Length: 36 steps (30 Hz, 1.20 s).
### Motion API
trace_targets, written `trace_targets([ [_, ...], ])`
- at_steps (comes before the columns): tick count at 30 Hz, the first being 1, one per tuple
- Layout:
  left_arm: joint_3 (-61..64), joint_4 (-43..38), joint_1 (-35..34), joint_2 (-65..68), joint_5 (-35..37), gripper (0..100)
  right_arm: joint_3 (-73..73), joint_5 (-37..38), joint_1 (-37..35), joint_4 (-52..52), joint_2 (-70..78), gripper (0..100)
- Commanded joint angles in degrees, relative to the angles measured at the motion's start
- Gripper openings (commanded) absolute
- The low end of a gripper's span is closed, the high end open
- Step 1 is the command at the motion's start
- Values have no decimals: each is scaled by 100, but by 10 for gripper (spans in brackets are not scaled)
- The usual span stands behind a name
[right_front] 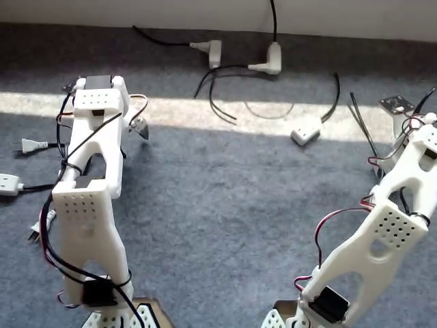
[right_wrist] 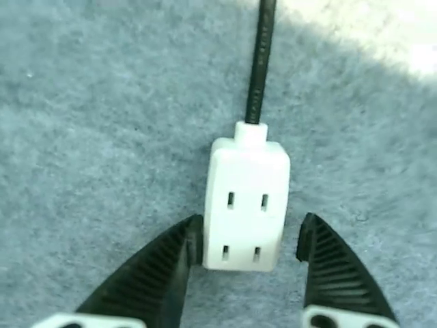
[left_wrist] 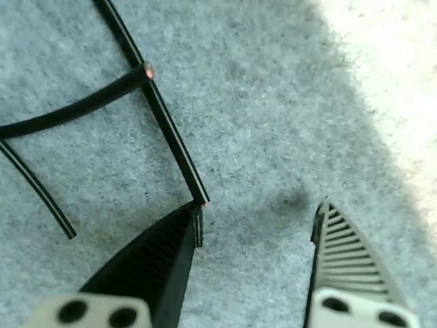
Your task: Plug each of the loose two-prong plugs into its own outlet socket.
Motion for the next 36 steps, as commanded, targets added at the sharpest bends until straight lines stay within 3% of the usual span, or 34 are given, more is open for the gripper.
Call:
trace_targets([
  [1,-198,9,145,-48,9,266,171,-114,-48,-40,-127,227],
  [6,-198,18,145,-48,9,266,277,-123,-66,-4,215,198],
  [10,-198,18,145,-48,9,266,-119,-404,-66,4,215,63],
  [17,-198,9,145,-48,9,266,-1578,-2233,-127,664,251,31],
  [20,-198,9,145,-48,9,266,-1815,-3455,-338,1305,215,31],
  [23,-198,9,145,-48,9,266,-1736,-4958,-497,1279,215,31],
  [30,-198,9,145,-48,9,266,-1297,-6945,-1218,1297,48,31],
  [36,-207,9,145,-48,18,266,409,-7745,-2404,1297,-1218,29],
])
